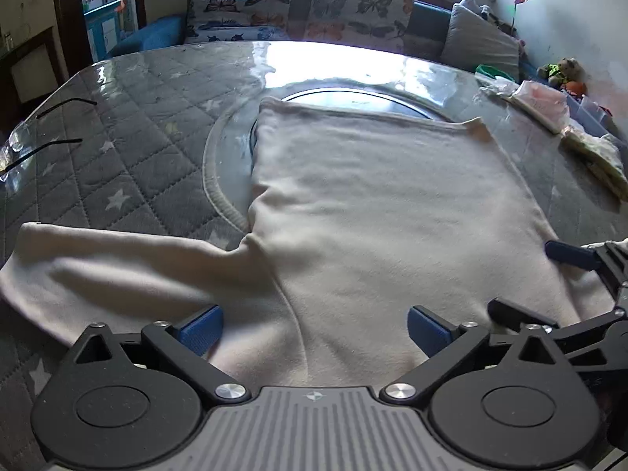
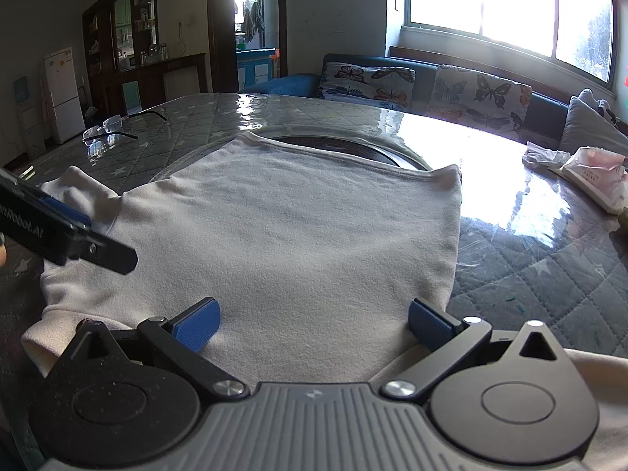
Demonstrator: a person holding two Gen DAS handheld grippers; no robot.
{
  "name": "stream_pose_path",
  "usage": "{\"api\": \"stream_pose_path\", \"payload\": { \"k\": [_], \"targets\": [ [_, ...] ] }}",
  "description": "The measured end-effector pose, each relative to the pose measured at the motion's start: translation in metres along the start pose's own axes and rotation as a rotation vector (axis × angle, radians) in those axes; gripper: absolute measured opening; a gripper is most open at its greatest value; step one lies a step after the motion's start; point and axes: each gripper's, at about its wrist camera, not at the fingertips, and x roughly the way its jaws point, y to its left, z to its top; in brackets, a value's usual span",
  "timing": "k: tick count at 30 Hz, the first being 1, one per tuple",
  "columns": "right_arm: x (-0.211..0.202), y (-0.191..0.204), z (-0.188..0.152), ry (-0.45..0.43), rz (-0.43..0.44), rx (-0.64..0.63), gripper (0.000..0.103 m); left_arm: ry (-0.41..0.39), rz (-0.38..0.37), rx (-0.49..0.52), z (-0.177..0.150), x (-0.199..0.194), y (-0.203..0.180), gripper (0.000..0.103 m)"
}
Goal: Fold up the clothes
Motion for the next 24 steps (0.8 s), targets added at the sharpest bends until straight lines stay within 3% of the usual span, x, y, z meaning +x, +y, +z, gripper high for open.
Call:
{"api": "stream_pose_path", "payload": {
  "k": [11, 24],
  "targets": [
    [0.0002, 0.0001, -0.0002, 0.0, 0.001, 0.002, 0.103, 0.002, 0.062, 0.037, -0.0016, 0.0045, -0.0081, 0.103],
    [0.0001, 0.0001, -0.0002, 0.0, 0.001, 0.003, 0.103, -0.001, 0.065, 0.028, -0.0017, 0.0049, -0.0081, 0.103]
  ]
}}
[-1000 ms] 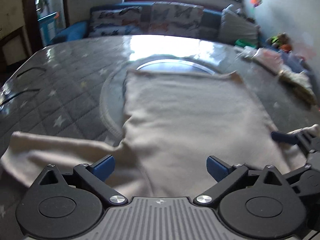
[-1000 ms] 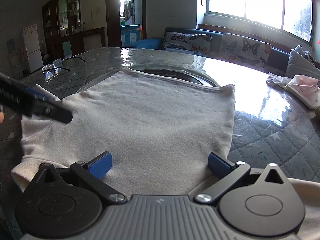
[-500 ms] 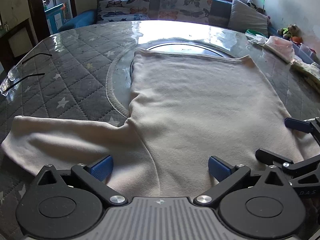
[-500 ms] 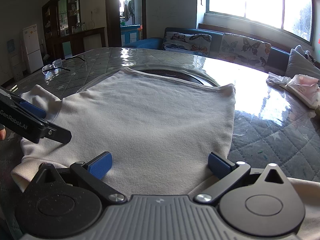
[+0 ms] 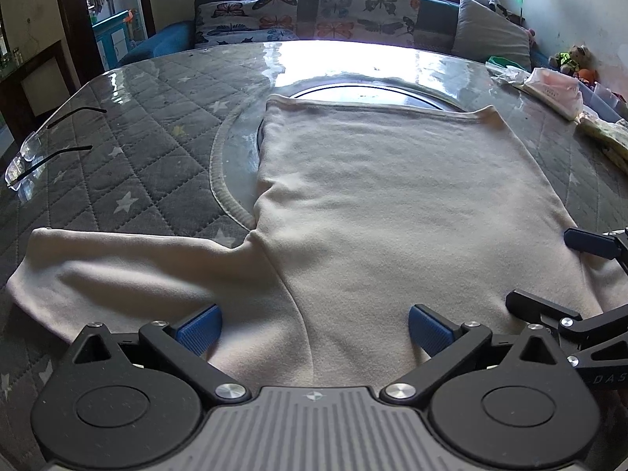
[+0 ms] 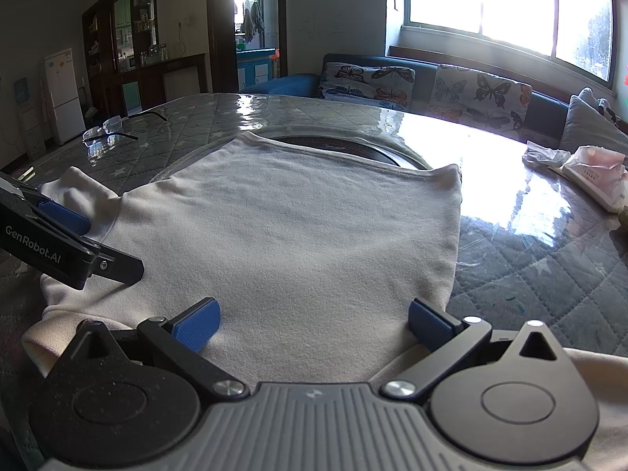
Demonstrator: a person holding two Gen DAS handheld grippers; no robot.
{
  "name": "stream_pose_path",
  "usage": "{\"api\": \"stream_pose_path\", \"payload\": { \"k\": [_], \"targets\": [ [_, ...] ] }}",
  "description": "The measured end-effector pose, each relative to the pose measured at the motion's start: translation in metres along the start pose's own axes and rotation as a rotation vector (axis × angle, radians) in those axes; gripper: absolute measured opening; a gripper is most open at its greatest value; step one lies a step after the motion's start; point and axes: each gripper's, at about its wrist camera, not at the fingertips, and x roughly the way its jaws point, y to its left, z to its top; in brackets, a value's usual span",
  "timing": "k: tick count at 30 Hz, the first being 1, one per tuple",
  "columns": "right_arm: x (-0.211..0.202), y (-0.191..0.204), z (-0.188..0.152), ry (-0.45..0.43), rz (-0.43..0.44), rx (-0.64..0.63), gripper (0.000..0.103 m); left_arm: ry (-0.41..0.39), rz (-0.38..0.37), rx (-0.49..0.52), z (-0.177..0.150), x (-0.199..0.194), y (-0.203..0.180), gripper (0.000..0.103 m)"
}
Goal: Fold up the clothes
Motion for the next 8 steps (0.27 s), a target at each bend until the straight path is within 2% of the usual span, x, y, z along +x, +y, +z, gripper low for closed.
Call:
{"api": "stream_pose_path", "payload": {
  "k": [8],
  "targets": [
    [-0.0001, -0.0001, 0.0001, 0.0, 0.0, 0.0, 0.103, -0.001, 0.0, -0.006, -0.0003, -0.0002, 0.0012, 0.103]
  ]
}}
